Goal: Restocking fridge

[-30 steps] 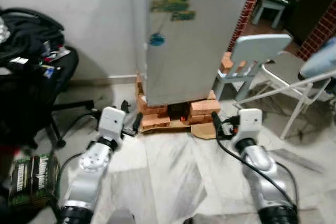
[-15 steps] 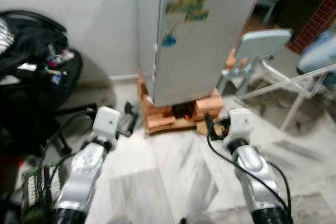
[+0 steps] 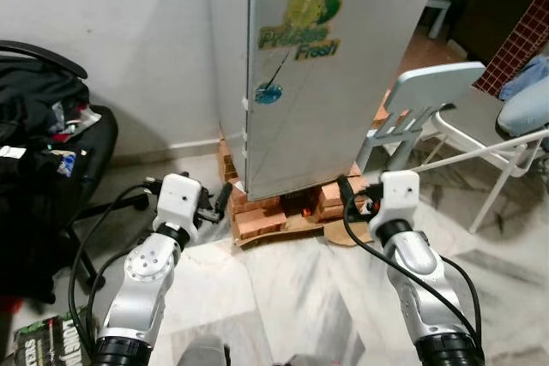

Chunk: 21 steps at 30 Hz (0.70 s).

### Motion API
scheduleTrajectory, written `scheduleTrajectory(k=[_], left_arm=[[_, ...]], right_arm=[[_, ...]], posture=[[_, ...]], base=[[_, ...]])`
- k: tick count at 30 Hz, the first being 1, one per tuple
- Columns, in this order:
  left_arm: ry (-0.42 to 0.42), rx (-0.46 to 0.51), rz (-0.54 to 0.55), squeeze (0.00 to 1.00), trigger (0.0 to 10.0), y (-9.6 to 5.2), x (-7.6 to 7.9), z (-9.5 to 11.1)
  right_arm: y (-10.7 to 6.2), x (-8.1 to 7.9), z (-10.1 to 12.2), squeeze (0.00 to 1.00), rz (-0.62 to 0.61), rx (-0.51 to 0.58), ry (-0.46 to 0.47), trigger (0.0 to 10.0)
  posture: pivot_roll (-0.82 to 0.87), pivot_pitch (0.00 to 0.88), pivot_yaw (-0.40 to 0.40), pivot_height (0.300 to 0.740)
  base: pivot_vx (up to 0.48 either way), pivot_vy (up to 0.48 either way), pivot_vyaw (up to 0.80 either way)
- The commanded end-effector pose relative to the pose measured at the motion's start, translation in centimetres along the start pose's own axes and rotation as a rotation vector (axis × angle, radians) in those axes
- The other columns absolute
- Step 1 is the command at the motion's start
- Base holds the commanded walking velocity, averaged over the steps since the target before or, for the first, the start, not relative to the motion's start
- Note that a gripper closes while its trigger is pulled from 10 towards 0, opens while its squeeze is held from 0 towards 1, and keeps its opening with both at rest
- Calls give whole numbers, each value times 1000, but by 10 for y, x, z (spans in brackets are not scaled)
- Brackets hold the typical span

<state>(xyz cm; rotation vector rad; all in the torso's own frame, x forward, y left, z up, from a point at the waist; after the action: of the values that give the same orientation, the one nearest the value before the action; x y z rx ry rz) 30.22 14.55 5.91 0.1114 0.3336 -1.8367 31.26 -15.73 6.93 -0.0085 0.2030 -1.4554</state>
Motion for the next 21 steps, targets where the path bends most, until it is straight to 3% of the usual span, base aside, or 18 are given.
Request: scheduleTrajectory(k=[1, 11, 17, 21], left_arm=[[2, -17, 8, 0, 10000, 0, -2, -3], [19, -40, 28, 0, 10000, -10, -11, -12], [42, -39, 62, 0, 10000, -14, -18, -15], [53, -18, 100, 0, 10000, -16, -25, -13]], right_arm=[[1, 0, 0, 0, -4, -4, -6, 10000], [0, 2, 1, 0, -21, 16, -7, 10000], [-11, 20, 6, 0, -103, 55, -29, 10000], [-17, 33, 7, 0, -170, 63, -34, 10000]], posture=[[51, 22, -65, 740], [53, 16, -59, 740], [45, 12, -50, 740], [42, 6, -49, 740]], base=[[0, 480, 0], [0, 480, -619], [0, 480, 0], [0, 0, 0]])
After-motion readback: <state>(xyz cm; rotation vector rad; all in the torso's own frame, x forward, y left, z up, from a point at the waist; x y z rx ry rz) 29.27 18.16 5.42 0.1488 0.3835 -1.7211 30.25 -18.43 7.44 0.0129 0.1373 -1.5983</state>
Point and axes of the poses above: a point about 5 cm out from each wrist's last joint towards the gripper, its own y axis pointing out of the wrist towards the gripper, its own z axis along the axis of the wrist's last joint, x = y × z, the point moved 4 cm from there along y, pointing out of the wrist towards the gripper, and after that the axes turned 8 degrees about y, right-handed, at the moved point
